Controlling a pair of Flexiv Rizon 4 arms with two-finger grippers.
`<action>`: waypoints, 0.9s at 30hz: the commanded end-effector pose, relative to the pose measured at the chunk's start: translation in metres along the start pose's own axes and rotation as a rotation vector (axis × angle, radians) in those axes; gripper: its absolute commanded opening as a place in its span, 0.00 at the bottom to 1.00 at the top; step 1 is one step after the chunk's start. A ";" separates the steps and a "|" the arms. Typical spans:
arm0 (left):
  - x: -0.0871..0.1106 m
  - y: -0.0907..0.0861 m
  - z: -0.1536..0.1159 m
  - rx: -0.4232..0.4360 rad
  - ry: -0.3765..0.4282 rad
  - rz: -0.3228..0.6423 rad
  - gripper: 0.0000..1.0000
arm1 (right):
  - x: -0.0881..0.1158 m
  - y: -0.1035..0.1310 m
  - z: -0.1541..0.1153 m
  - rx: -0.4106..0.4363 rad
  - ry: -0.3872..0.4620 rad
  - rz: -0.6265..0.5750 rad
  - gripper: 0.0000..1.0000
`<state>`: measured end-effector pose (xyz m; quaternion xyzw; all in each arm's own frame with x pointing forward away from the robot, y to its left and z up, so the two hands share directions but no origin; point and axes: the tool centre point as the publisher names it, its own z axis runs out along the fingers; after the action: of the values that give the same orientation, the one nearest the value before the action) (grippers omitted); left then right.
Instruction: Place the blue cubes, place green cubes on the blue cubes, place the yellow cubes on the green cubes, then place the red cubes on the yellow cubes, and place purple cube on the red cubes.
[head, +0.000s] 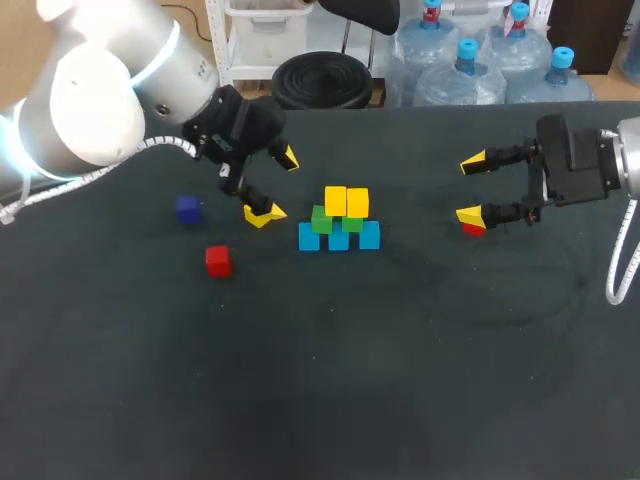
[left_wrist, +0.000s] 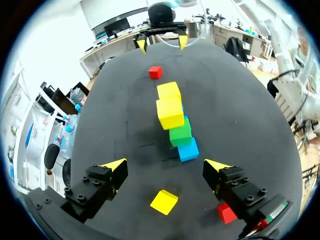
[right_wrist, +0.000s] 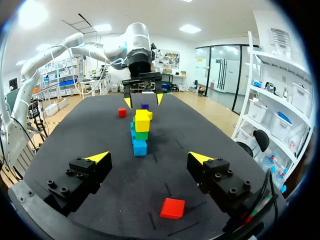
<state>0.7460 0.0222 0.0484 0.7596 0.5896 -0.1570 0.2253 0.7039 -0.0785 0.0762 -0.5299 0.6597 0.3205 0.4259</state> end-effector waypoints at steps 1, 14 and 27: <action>0.008 0.008 0.000 0.022 0.005 0.031 1.00 | 0.000 0.000 0.001 0.001 -0.002 -0.001 1.00; 0.035 0.027 0.004 0.109 0.042 0.149 1.00 | 0.000 0.000 0.001 0.001 -0.002 -0.001 1.00; 0.065 0.028 0.007 0.146 0.089 0.182 1.00 | 0.000 0.000 0.001 0.001 -0.002 -0.001 1.00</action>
<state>0.7847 0.0655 0.0158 0.8281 0.5162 -0.1391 0.1687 0.7039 -0.0784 0.0762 -0.5298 0.6597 0.3205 0.4259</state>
